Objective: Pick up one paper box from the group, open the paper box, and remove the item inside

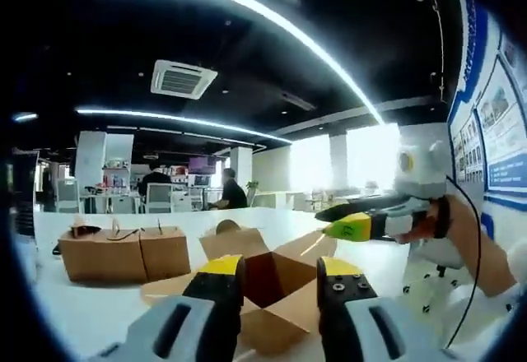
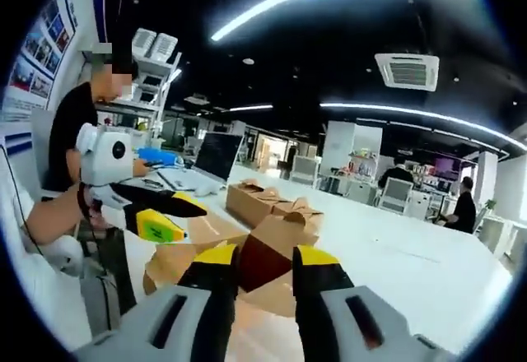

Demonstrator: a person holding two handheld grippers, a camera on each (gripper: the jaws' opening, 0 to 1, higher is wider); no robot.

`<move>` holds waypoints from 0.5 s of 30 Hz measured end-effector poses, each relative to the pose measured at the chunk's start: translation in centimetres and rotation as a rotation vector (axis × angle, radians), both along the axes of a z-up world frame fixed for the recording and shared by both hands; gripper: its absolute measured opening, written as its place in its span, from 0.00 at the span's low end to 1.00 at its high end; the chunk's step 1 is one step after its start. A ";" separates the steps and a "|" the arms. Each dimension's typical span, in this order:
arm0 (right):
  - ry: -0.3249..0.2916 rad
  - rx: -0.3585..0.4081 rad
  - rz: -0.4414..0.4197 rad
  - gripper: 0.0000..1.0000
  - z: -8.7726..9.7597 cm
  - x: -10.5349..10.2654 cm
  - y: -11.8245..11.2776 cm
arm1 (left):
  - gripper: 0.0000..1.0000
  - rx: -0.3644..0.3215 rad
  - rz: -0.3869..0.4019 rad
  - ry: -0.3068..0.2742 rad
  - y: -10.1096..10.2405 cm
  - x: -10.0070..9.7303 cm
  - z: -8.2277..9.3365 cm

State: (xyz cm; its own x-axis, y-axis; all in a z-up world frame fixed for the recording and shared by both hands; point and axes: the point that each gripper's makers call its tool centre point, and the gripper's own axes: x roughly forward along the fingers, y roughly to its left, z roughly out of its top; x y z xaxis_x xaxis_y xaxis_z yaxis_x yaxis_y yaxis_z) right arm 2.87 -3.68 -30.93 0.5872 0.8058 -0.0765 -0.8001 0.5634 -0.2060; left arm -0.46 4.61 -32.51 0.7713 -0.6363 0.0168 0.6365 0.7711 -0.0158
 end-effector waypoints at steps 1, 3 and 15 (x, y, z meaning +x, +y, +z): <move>0.016 0.007 0.000 0.27 0.1 0.0 -0.3 | 0.37 -0.019 -0.027 0.008 0.1 -0.5 0.5; 0.015 0.003 0.001 0.27 0.3 -0.2 -0.7 | 0.37 -0.037 -0.042 0.019 0.5 -0.8 0.9; 0.085 -0.013 -0.026 0.29 0.1 0.0 -4.0 | 0.35 -0.054 0.019 -0.029 7.3 -2.0 3.7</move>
